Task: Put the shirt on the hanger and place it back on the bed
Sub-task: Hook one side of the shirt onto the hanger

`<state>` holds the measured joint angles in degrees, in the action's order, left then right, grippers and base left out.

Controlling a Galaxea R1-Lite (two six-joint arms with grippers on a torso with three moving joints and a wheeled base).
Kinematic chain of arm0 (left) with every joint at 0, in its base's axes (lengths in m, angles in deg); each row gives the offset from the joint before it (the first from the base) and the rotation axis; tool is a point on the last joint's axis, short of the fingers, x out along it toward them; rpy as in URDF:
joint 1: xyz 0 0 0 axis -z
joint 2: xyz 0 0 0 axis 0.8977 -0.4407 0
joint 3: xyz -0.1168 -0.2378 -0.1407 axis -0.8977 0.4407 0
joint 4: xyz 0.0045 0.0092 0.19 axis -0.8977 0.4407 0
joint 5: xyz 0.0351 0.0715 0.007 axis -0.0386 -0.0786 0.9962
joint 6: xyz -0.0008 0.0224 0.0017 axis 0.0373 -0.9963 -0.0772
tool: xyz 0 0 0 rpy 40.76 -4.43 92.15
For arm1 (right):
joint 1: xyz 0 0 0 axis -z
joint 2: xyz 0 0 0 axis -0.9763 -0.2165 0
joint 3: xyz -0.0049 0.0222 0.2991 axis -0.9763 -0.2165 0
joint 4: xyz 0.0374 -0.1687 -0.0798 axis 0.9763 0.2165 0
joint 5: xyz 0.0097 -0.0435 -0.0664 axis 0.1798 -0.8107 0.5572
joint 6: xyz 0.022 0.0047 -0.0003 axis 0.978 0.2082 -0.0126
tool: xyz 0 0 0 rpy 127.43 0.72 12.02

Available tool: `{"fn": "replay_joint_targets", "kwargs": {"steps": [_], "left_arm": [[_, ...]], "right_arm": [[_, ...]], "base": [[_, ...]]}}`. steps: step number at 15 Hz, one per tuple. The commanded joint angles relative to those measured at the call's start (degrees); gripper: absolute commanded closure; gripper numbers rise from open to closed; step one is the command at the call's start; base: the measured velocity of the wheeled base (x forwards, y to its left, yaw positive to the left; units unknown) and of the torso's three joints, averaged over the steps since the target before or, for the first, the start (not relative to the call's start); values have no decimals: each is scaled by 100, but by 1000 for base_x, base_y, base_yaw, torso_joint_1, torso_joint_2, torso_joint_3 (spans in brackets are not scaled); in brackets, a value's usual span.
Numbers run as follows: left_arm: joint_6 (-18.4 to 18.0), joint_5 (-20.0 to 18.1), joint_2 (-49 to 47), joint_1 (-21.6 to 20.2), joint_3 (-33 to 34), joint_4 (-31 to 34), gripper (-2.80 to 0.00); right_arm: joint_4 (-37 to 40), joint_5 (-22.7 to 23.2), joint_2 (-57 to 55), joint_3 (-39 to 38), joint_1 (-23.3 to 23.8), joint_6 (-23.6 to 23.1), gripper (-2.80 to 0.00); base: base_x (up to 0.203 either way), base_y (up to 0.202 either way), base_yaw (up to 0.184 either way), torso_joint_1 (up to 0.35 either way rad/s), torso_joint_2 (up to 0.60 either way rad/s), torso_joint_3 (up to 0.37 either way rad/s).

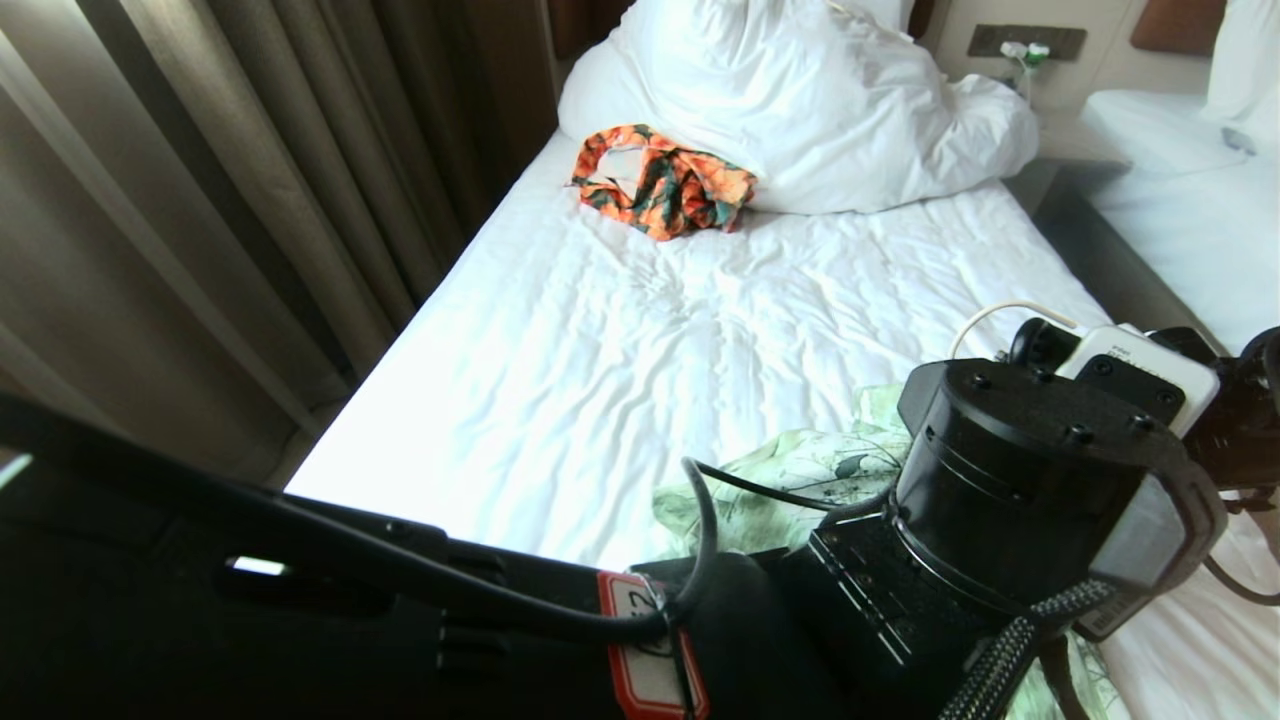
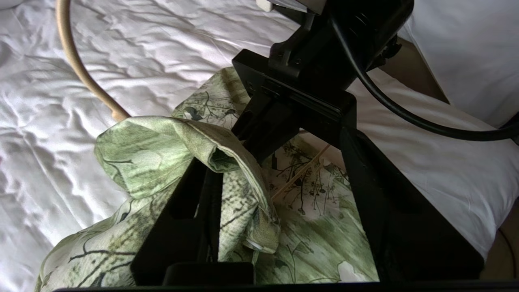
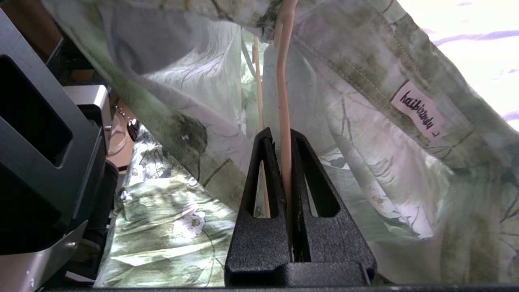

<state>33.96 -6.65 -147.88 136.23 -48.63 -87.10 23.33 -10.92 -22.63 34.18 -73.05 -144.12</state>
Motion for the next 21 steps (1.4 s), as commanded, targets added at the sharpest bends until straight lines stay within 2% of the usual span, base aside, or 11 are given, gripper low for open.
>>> {"fn": "replay_joint_targets", "kwargs": {"steps": [1,3,7,10,13,17,18,19,21], "left_arm": [[-5,16,-70,39,9,6,-280],[-13,35,-161,152,9,110,-280],[38,54,-240,502,461,249,-280],[222,196,-254,465,604,248,-280],[280,272,24,430,1021,232,-280],[448,614,548,408,1655,231,-280],[491,634,671,390,1827,223,-237],[511,656,759,382,1973,175,0],[534,680,853,285,2370,-124,0]], "right_arm": [[-2,48,-83,-34,-17,-51,0],[-201,54,-148,-75,-40,-72,0],[-266,193,-150,-22,-23,-47,0],[-266,203,-125,29,-15,-47,0],[-266,212,-114,17,-5,-47,0],[-266,212,-106,-128,-40,-65,0],[-266,212,-106,-128,-40,-73,0],[-266,212,-114,-128,-40,-74,0],[-267,212,-132,-128,-40,-74,0]], "base": [[0,0,0,0,0,0],[0,0,0,0,0,0],[0,0,0,0,0,0],[0,0,0,0,0,0],[0,0,0,0,0,0],[0,0,0,0,0,0],[0,0,0,0,0,0],[0,0,0,0,0,0],[0,0,0,0,0,0]]}}
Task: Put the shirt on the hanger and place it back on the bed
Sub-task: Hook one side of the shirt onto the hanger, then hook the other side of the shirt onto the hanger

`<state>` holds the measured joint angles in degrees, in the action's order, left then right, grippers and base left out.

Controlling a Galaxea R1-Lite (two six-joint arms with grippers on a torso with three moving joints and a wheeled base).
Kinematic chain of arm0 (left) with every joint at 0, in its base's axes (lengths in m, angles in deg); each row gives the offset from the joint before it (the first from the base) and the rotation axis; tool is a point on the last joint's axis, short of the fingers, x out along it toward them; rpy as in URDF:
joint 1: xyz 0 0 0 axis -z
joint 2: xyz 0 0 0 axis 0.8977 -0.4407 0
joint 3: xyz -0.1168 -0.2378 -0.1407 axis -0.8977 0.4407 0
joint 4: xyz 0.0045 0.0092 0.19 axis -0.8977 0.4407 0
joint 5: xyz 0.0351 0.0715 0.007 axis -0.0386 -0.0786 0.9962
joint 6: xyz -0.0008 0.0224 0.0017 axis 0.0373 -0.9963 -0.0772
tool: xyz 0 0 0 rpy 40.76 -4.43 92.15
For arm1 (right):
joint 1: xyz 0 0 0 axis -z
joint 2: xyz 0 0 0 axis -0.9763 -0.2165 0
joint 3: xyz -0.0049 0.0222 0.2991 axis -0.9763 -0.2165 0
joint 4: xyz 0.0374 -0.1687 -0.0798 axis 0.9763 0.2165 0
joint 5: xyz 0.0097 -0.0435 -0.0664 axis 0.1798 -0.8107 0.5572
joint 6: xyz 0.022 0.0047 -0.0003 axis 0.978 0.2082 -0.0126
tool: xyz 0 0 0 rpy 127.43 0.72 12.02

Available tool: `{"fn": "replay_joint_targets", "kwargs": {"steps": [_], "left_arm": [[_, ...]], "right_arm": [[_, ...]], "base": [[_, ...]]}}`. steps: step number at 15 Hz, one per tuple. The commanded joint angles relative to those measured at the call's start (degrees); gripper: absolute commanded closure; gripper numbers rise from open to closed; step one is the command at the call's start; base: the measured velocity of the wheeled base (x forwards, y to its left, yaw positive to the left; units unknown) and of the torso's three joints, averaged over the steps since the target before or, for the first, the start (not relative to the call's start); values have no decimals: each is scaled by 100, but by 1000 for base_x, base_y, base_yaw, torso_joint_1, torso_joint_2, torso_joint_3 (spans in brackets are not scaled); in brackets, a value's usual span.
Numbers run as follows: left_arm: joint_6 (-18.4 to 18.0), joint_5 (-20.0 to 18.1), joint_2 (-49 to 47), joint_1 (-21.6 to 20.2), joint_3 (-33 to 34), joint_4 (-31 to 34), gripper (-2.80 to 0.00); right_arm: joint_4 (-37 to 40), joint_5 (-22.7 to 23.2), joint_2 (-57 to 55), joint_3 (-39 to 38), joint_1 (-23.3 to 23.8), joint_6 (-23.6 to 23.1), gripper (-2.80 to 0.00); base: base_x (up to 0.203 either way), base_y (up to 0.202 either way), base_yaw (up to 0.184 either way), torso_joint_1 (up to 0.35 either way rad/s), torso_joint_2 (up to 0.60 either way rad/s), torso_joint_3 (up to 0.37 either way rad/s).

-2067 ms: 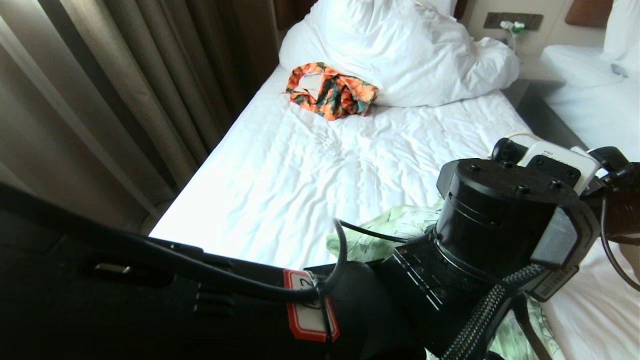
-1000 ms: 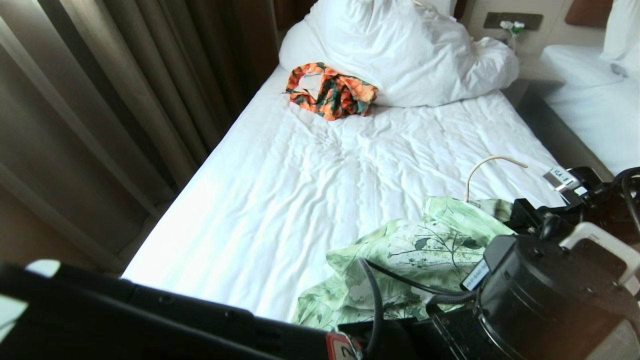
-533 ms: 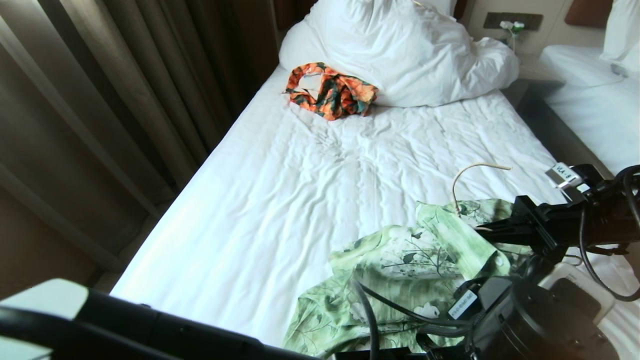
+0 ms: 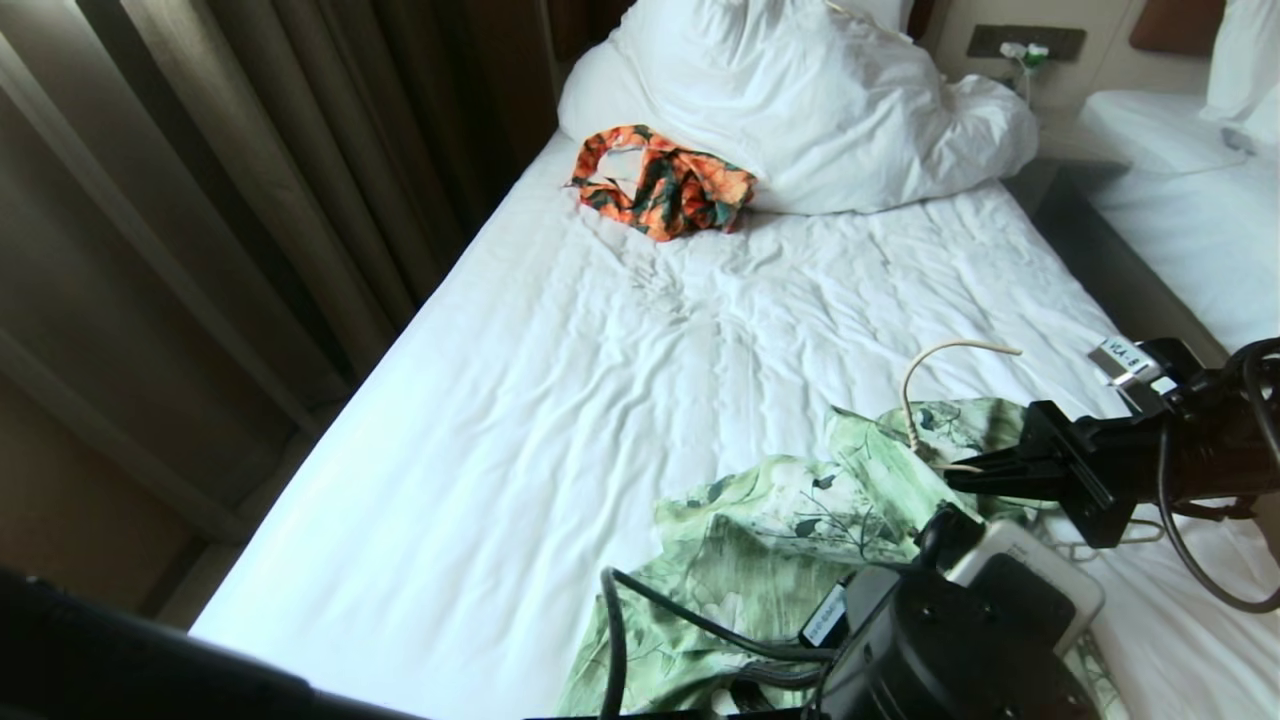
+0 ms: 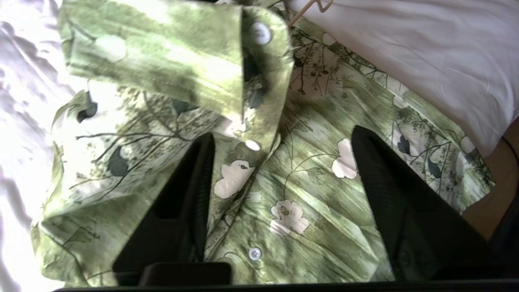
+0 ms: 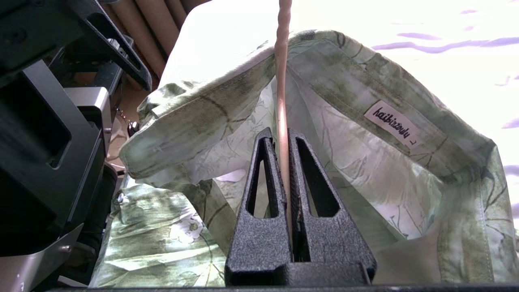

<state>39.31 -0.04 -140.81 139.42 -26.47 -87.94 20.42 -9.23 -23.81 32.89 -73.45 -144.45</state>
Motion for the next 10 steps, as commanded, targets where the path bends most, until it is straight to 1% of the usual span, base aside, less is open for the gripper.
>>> {"fn": "replay_joint_targets", "kwargs": {"steps": [1,3,5,6,9,10], "left_arm": [[-9,22,175,-204,397,-343,0],[0,2,241,-506,618,-739,0],[-4,-83,279,-742,676,-864,0],[-4,-175,282,-906,688,-873,0],[-30,-648,312,-1427,766,-939,0],[-78,-824,308,-1567,771,-1028,-280]], "right_arm": [[-18,43,-14,1,8,-41,0],[-119,43,-46,-4,26,-33,0],[-134,43,-67,1,18,-33,0],[-134,43,-67,10,17,-33,0],[-134,43,-76,54,8,-24,0],[-151,43,-84,54,8,-24,0]], "base": [[0,0,0,0,0,0],[0,0,0,0,0,0],[0,0,0,0,0,0],[0,0,0,0,0,0],[0,0,0,0,0,0],[0,0,0,0,0,0]]}}
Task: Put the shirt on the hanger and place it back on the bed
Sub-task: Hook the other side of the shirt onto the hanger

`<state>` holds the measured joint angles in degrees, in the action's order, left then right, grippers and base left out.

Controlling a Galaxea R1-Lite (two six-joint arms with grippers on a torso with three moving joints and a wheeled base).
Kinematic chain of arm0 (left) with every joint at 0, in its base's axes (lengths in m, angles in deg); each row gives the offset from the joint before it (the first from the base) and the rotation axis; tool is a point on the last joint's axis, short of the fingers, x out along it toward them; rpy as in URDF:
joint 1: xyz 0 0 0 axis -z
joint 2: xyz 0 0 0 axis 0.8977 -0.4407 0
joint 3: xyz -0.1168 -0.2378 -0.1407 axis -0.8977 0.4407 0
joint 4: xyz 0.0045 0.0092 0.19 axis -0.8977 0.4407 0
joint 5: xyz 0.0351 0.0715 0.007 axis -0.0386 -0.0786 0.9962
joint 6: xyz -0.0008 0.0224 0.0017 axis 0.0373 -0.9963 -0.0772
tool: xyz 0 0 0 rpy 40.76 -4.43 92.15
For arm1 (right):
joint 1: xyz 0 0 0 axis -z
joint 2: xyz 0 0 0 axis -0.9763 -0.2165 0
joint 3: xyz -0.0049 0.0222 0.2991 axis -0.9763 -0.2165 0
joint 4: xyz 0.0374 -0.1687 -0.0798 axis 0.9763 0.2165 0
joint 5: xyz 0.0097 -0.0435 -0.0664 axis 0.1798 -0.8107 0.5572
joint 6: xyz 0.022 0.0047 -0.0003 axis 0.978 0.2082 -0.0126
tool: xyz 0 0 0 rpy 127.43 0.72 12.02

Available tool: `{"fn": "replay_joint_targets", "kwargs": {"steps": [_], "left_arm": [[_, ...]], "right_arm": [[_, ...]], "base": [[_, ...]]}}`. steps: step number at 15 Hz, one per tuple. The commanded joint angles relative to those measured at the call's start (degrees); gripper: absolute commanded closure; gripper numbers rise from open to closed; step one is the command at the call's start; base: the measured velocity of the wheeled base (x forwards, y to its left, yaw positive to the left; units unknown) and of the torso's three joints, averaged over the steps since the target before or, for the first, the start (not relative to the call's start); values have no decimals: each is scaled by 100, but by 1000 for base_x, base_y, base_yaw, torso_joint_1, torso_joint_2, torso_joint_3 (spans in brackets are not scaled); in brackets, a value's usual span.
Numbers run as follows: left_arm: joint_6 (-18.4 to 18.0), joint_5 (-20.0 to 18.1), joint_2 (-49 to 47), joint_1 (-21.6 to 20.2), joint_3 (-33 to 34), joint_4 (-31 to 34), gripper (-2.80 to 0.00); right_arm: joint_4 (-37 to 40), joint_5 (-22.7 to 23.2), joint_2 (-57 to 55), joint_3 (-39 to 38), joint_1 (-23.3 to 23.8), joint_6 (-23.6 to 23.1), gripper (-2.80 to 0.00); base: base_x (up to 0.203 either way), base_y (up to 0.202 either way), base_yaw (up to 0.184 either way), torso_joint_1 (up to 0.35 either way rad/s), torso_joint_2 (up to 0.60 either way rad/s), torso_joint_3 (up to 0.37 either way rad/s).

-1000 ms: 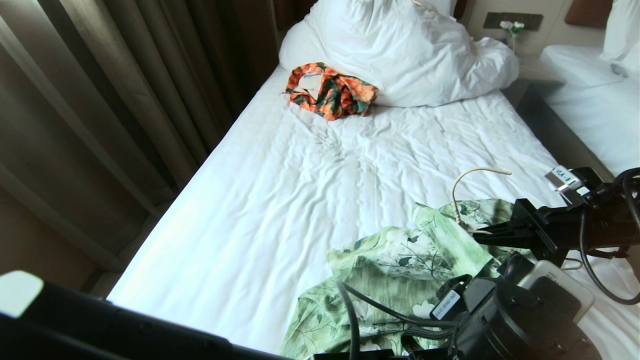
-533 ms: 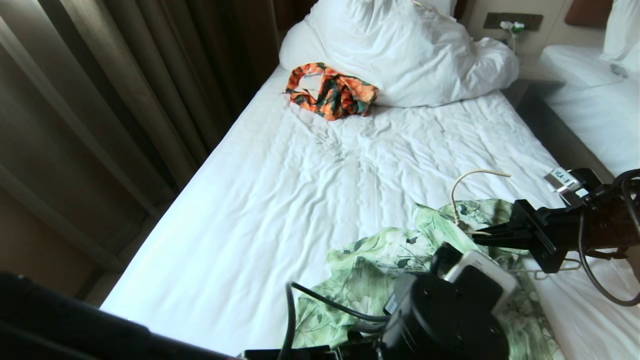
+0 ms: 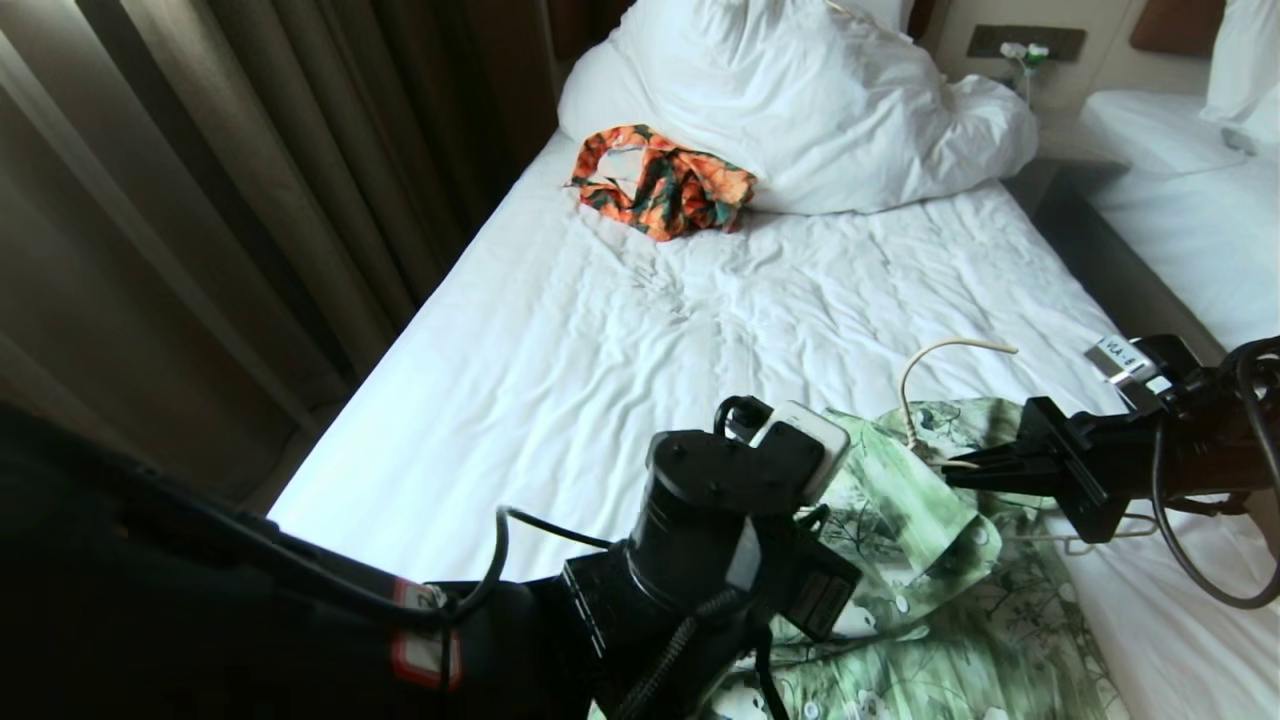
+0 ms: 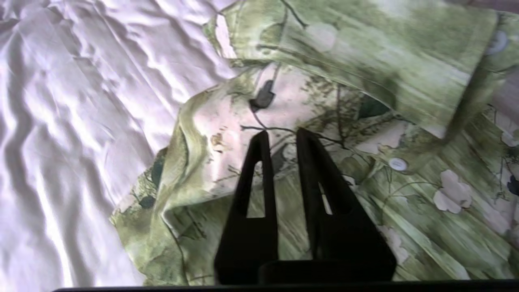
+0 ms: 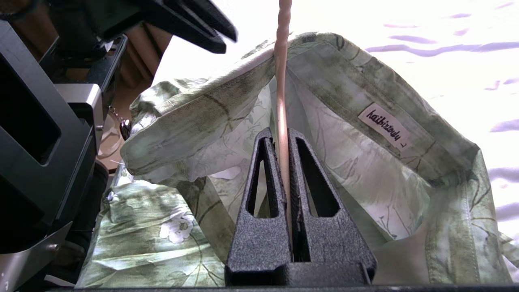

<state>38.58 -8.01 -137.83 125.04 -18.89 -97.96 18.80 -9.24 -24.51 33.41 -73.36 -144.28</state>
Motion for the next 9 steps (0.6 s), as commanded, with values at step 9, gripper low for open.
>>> {"fn": "replay_joint_targets", "kwargs": {"steps": [9], "left_arm": [[-435,-2123,-281,-851,13,-546,-280]], "right_arm": [[-235,44,-207,72,-44,-14,0]], "base": [[0,0,0,0,0,0]]}}
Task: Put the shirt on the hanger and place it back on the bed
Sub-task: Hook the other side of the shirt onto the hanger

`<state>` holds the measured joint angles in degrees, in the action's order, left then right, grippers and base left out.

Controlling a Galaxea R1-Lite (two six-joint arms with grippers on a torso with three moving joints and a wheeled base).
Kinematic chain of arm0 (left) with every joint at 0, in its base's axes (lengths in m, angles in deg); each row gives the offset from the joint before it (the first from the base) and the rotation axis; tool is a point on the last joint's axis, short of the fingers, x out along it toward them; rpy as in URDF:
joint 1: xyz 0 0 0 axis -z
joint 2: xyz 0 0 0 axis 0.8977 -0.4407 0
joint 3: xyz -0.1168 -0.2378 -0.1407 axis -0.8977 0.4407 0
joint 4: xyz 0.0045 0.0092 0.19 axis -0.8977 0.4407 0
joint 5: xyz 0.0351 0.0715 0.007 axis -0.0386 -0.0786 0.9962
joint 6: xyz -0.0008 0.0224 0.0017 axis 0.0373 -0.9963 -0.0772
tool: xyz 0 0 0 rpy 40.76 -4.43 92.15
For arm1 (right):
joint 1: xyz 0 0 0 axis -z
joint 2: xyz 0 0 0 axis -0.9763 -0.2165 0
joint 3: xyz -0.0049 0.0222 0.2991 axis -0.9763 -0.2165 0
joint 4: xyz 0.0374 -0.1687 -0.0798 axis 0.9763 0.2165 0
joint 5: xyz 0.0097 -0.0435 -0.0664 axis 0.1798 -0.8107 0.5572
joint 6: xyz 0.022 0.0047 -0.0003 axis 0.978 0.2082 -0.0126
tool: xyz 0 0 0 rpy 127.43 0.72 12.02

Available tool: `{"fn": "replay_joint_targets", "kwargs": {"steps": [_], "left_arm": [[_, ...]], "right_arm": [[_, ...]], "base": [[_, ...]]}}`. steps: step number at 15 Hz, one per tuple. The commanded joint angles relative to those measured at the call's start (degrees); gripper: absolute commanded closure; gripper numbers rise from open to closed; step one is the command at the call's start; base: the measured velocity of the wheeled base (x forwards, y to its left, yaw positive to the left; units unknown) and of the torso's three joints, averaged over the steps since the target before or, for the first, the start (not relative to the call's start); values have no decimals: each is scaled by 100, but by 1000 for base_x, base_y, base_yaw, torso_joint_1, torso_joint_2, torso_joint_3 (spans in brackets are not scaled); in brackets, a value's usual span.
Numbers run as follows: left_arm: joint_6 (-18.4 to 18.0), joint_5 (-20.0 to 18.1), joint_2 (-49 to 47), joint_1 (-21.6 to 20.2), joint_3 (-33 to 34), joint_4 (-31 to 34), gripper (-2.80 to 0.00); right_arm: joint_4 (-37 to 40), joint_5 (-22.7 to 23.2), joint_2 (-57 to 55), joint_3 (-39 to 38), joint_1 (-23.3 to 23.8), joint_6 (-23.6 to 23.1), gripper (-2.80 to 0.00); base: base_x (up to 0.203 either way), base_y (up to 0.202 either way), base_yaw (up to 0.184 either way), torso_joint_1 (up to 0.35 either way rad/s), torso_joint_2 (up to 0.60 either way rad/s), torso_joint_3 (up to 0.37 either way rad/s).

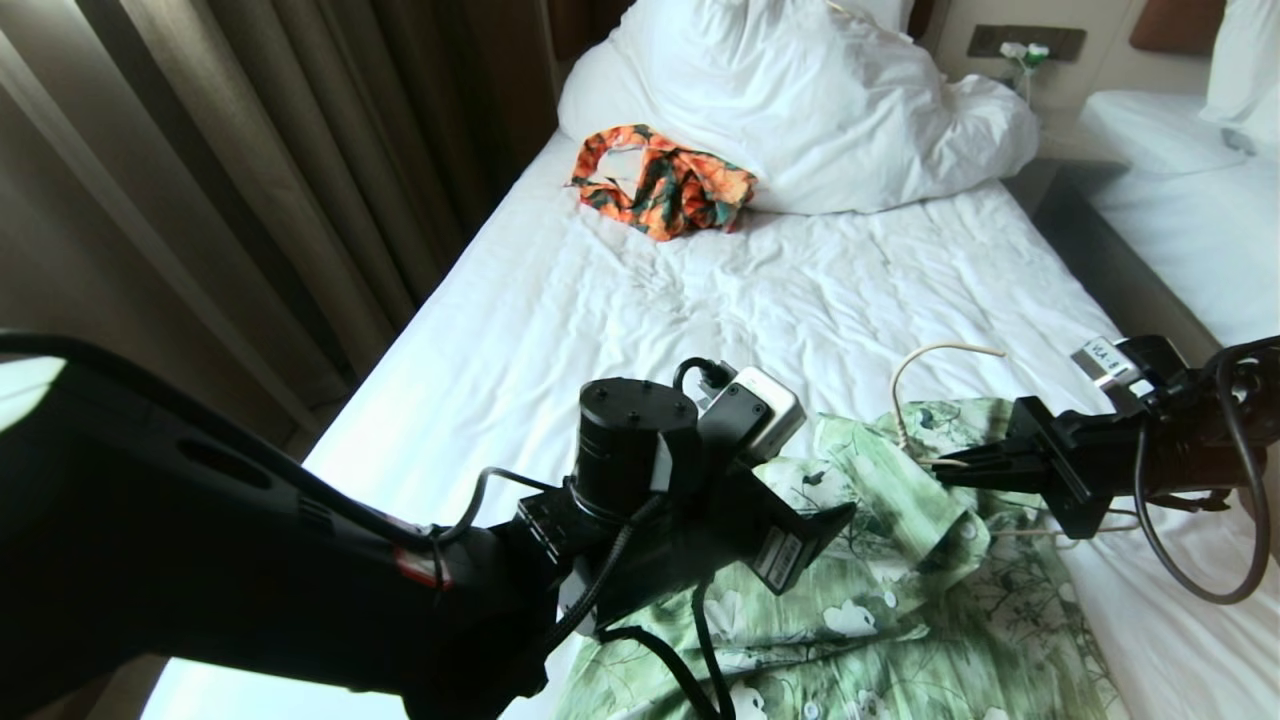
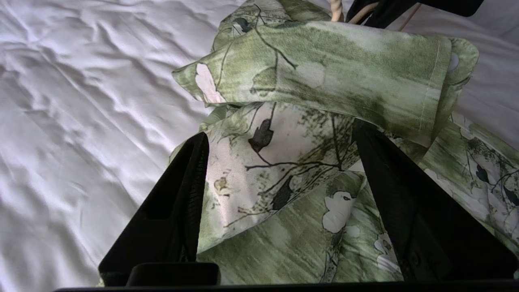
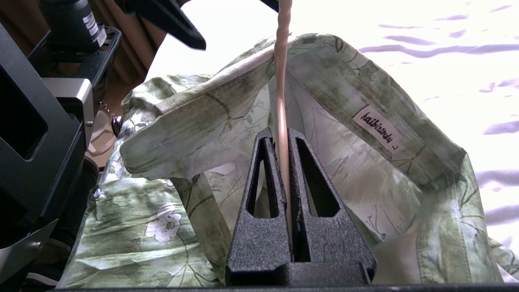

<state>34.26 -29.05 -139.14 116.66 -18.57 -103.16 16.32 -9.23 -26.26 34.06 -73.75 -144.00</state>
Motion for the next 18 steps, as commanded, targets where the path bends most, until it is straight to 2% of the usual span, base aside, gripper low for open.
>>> {"fn": "replay_joint_targets", "kwargs": {"steps": [1,6,18], "left_arm": [[-7,-84,-308,-23,-159,-31,-280],[-181,-262,-914,-210,-976,-20,-280],[-185,-284,-1670,-175,-1758,-12,-280]], "right_arm": [[13,43,-41,2,-12,-42,0],[4,43,-85,-2,-23,-51,0],[4,43,-146,86,-14,-59,0]], "base": [[0,0,0,0,0,0],[0,0,0,0,0,0],[0,0,0,0,0,0]]}}
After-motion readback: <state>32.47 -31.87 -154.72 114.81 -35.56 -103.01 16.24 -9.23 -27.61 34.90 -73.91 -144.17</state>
